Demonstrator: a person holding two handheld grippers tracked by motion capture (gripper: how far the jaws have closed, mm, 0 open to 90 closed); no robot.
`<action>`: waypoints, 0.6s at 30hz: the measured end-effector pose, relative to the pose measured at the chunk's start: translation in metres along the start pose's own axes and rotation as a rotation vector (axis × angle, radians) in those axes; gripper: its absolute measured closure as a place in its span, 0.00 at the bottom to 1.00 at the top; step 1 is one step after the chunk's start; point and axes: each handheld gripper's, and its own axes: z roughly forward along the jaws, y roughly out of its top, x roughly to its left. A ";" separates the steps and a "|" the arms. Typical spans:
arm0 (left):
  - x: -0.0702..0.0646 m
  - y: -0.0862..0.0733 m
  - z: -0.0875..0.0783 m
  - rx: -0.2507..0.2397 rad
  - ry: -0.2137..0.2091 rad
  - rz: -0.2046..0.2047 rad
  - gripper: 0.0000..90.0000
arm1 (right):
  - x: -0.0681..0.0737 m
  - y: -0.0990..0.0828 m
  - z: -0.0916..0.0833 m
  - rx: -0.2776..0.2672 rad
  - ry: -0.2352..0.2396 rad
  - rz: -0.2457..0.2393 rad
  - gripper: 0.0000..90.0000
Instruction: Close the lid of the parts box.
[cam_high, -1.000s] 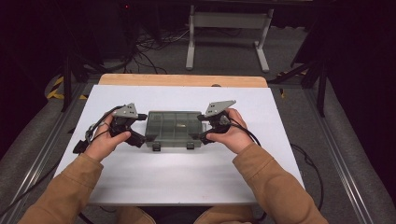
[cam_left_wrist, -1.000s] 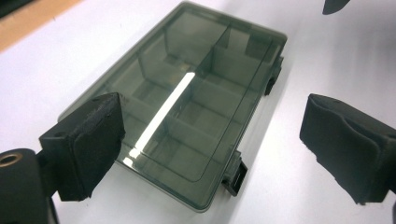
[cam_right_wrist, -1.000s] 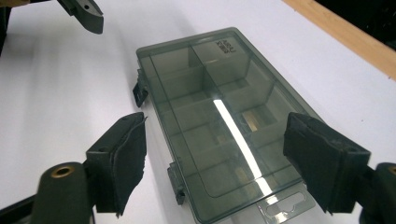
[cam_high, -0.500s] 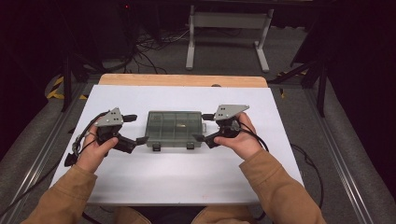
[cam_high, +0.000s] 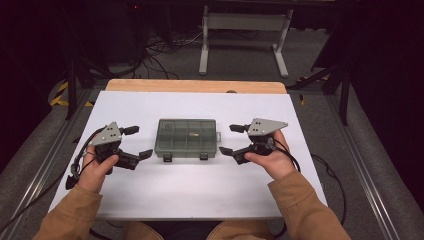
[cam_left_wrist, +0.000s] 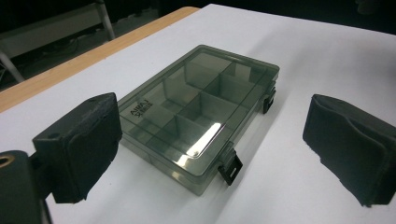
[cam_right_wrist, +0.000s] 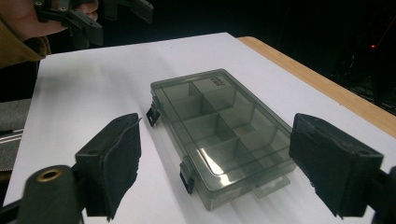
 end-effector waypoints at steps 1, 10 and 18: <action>0.000 -0.002 -0.001 -0.006 -0.002 -0.001 0.06 | 0.000 -0.003 -0.002 -0.005 -0.004 0.003 0.19; -0.007 -0.027 -0.010 -0.065 -0.004 0.005 0.06 | 0.003 -0.034 -0.017 -0.065 -0.038 0.026 0.19; -0.009 -0.052 -0.014 -0.094 0.016 -0.022 0.06 | 0.007 -0.060 -0.025 -0.129 -0.066 0.051 0.20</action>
